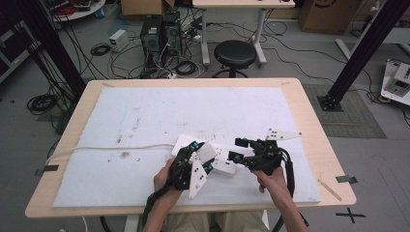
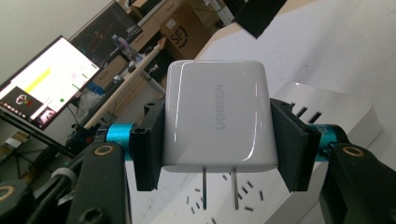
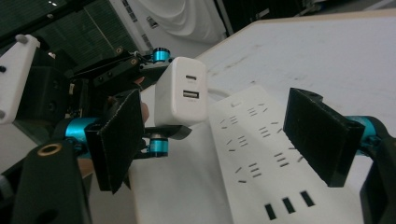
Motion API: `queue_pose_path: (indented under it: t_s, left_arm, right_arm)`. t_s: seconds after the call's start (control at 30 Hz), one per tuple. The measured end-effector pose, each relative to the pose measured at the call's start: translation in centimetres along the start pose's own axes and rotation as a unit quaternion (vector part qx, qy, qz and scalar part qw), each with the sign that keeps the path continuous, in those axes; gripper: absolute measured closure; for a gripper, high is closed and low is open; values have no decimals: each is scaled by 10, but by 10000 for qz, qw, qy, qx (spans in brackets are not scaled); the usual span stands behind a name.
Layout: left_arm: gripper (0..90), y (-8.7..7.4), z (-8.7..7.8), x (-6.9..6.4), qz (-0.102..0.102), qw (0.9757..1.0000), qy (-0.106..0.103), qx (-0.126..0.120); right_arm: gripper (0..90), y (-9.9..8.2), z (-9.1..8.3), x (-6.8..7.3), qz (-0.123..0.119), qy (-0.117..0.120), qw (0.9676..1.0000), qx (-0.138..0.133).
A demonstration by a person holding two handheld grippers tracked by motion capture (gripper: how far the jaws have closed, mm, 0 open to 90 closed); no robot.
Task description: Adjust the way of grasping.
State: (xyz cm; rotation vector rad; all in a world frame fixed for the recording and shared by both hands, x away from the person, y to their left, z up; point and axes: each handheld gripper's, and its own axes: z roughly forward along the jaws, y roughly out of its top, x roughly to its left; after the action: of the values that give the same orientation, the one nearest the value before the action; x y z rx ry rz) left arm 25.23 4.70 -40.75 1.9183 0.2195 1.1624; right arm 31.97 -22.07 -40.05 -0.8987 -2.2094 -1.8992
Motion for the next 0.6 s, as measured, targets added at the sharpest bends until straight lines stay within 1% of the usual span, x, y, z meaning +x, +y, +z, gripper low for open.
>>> queue_pose_path:
  t_s: [0.03, 0.07, 0.1, 0.2, 0.23, 0.27, 0.3, 0.37, 0.4, 0.43, 0.5, 0.53, 0.6]
  left_arm:
    - [424, 0, 0, 0, 0, 10000, 0, 0]
    - [424, 1, 0, -3, 112, 9999, 18, -45]
    - [424, 2, 1, -6, 196, 9998, 18, -76]
    - [424, 2, 1, -6, 196, 9998, 18, -76]
    - [424, 6, 3, -11, 361, 9991, 16, -201]
    - [424, 6, 3, -11, 361, 9991, 16, -201]
    - [424, 8, 3, -13, 435, 9987, -14, -252]
    - [424, 10, 4, -16, 528, 9981, -46, -305]
    - [424, 10, 4, -16, 528, 9981, -46, -305]
    - [424, 11, 5, -18, 621, 9974, -56, -348]
    - [424, 12, 5, -18, 632, 9973, -68, -366]
    - [424, 13, 6, -19, 677, 9969, -76, -396]
    - [424, 14, 7, -21, 666, 9968, -89, -425]
  right_arm:
    - [209, 0, 0, 0, 0, 0, 10000, 0]
    - [209, 0, 5, 1, 142, 189, 9996, 162]
    - [209, 0, 7, 2, 143, 221, 9995, 195]
    - [209, 0, 9, 2, 168, 287, 9991, 255]
    - [209, -2, 15, 4, 192, 430, 9983, 334]
    - [209, -2, 15, 4, 192, 430, 9983, 334]
    - [209, -3, 18, 4, 283, 537, 9975, 364]
    - [209, -3, 21, 4, 305, 574, 9971, 385]
    - [209, -3, 21, 4, 305, 574, 9971, 385]
    - [209, -3, 23, 5, 323, 644, 9966, 391]
    - [209, -3, 24, 5, 340, 671, 9964, 390]
    - [215, -3, 25, 5, 368, 694, 9961, 413]
    - [256, -3, 26, 5, 361, 711, 9958, 453]
